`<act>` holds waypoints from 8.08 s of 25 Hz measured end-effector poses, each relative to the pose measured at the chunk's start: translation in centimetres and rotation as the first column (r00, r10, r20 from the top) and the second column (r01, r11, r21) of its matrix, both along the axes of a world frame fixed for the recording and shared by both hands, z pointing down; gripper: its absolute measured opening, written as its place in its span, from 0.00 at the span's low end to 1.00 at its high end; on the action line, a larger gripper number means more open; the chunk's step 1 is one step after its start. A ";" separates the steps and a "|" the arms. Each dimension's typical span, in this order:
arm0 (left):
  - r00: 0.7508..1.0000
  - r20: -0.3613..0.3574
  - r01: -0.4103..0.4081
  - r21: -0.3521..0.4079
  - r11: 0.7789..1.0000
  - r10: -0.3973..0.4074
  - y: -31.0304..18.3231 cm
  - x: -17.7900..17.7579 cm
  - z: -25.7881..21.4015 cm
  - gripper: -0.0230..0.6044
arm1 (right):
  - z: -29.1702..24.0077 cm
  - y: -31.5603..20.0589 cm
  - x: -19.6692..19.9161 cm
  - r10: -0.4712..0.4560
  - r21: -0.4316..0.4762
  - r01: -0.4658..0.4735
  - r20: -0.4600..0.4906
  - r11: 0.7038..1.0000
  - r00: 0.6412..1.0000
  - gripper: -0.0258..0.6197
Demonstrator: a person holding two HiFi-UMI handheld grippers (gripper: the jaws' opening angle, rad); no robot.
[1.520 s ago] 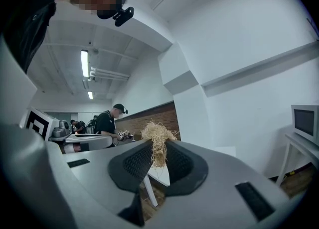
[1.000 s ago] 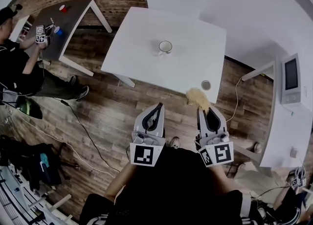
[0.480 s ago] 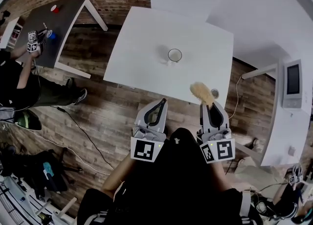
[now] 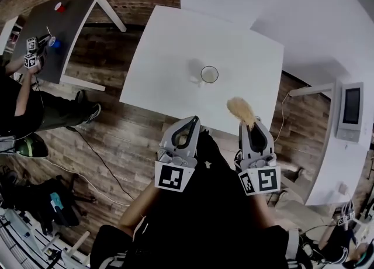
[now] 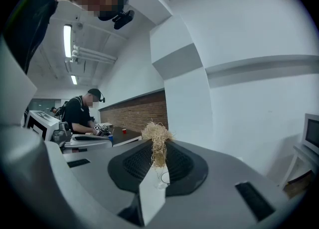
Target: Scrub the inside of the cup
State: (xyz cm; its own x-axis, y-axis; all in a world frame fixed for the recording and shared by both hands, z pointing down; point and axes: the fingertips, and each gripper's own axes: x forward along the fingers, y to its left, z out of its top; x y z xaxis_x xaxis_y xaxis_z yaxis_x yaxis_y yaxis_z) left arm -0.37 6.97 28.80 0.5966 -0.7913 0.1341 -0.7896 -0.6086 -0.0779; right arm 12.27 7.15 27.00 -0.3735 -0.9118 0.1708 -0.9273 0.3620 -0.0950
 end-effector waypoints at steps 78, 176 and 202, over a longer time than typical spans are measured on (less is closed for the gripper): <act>0.892 0.321 -0.195 -0.365 0.911 0.319 -14.6 1.6 26.6 0.13 | 23.4 -18.8 -9.1 -0.576 -0.695 0.177 -0.396 0.697 0.715 0.12; 0.987 0.161 0.061 -0.205 0.977 -0.028 -14.6 -2.3 13.5 0.06 | 3.3 -15.3 -2.0 -0.130 -0.045 0.129 -0.001 0.991 0.992 0.12; 0.998 0.032 0.051 0.066 0.996 -0.053 -14.8 1.3 2.0 0.04 | 2.2 -12.8 -0.7 -0.111 0.018 0.111 0.054 0.994 0.992 0.12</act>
State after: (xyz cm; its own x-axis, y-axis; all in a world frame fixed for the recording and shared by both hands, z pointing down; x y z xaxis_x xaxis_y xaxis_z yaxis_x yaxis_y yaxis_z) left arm 0.98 -7.81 30.81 0.5504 -0.8288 0.1004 -0.8163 -0.5595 -0.1436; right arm 11.55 -5.68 29.25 -0.4808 -0.8666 0.1337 -0.8749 0.4642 -0.1379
